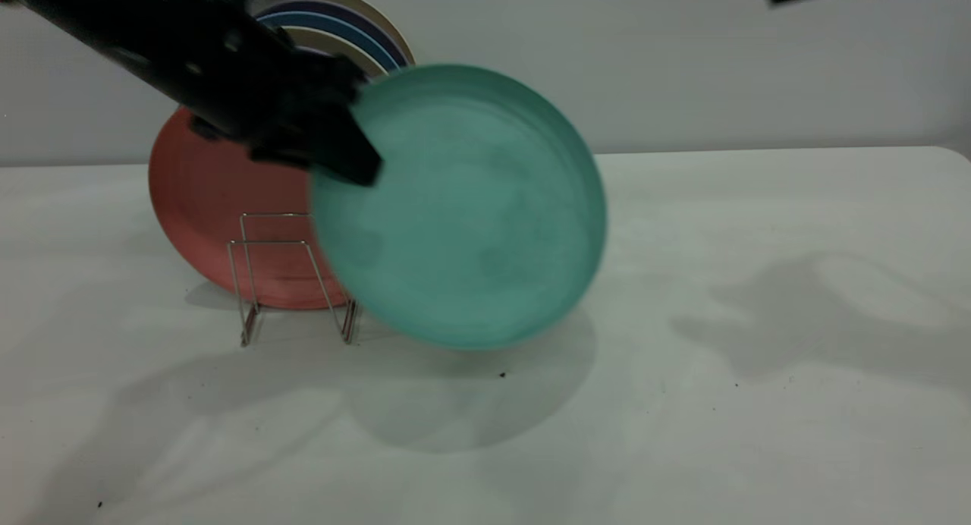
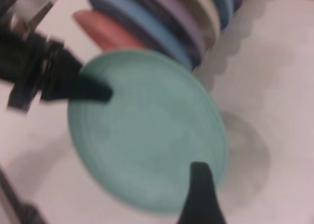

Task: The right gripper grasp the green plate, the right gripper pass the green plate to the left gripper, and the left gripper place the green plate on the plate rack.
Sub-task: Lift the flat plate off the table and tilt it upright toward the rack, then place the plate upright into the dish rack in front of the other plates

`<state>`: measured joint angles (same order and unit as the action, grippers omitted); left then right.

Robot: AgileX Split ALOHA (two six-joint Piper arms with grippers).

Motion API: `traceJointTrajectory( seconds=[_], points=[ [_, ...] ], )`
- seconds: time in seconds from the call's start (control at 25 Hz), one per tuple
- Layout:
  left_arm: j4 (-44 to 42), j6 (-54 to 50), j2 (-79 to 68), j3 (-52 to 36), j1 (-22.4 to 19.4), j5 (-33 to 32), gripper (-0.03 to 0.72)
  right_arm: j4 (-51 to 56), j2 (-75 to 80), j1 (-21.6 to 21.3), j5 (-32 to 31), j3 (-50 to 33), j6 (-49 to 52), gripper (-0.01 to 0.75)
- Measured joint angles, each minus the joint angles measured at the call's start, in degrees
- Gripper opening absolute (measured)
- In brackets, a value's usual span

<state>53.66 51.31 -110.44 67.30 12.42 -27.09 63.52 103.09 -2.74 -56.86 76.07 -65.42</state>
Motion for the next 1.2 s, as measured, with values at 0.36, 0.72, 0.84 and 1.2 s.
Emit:
traceJointTrajectory(
  seconds=[0.36,0.72,0.84,1.2],
  points=[
    [-16.6,18.9,13.2,0.0,-5.8,-7.6,0.074,-15.4,-17.9,0.0,-11.8,-3.0,17.7,0.436],
    [-18.4,50.6,17.8,0.0,-9.0,-6.9,0.074,-22.3,-41.5,0.0,-12.7,-25.3,23.1,0.425],
    [-17.9,58.3,17.8,0.0,-9.0,-4.5,0.073,-25.9,-49.8,0.0,-12.9,-32.7,27.1,0.425],
    [-16.9,65.9,17.8,0.0,-9.0,2.3,0.073,-44.3,-70.8,0.0,-14.0,-41.9,43.9,0.425]
  ],
)
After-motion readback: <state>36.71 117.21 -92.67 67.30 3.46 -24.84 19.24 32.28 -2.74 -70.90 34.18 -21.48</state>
